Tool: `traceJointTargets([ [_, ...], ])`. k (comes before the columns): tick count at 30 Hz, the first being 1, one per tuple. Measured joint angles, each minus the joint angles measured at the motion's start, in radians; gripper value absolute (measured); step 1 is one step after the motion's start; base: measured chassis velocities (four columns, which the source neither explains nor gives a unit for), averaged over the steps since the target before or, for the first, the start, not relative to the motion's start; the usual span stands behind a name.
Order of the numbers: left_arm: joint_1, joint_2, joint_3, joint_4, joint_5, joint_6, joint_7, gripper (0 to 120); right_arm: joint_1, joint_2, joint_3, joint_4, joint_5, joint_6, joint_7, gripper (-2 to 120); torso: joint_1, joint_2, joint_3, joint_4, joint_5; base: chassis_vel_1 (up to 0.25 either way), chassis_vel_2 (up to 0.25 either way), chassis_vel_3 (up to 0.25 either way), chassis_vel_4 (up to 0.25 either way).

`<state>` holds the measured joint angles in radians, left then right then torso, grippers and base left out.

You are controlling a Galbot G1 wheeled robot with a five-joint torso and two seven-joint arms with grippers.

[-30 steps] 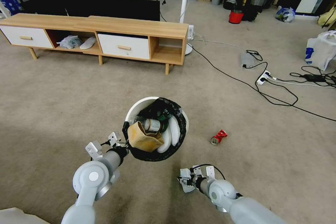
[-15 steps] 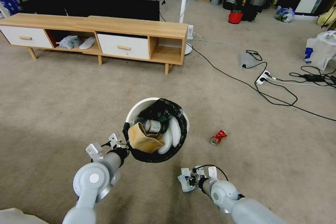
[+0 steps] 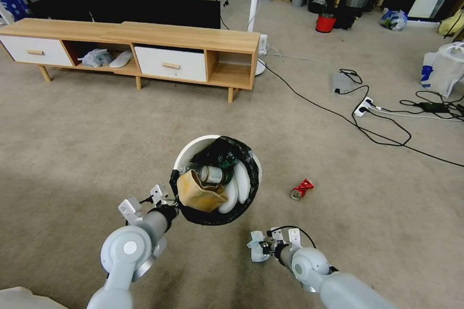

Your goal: Pick up the trash bin and place the garbage on the floor into it.

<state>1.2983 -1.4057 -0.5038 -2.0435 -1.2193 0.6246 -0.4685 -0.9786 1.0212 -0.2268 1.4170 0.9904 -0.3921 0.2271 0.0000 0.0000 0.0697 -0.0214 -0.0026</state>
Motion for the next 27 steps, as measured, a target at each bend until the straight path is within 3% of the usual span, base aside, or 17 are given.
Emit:
traceJointTargets([
  [14,-0.001,0.011,0.026,0.002,0.004,0.001,-0.001,0,-0.060,-0.113,0.073,0.176,0.040,0.001,0.039,0,0.000,0.000,0.000,0.0000,-0.0001,0.000,0.000,0.000,0.000],
  [27,0.010,0.053,0.066,0.001,0.004,0.002,-0.004,0,-0.225,-0.289,0.285,0.431,0.034,0.004,0.031,0,0.000,0.000,0.000,-0.0003,-0.0003,0.000,0.000,0.000,0.000],
])
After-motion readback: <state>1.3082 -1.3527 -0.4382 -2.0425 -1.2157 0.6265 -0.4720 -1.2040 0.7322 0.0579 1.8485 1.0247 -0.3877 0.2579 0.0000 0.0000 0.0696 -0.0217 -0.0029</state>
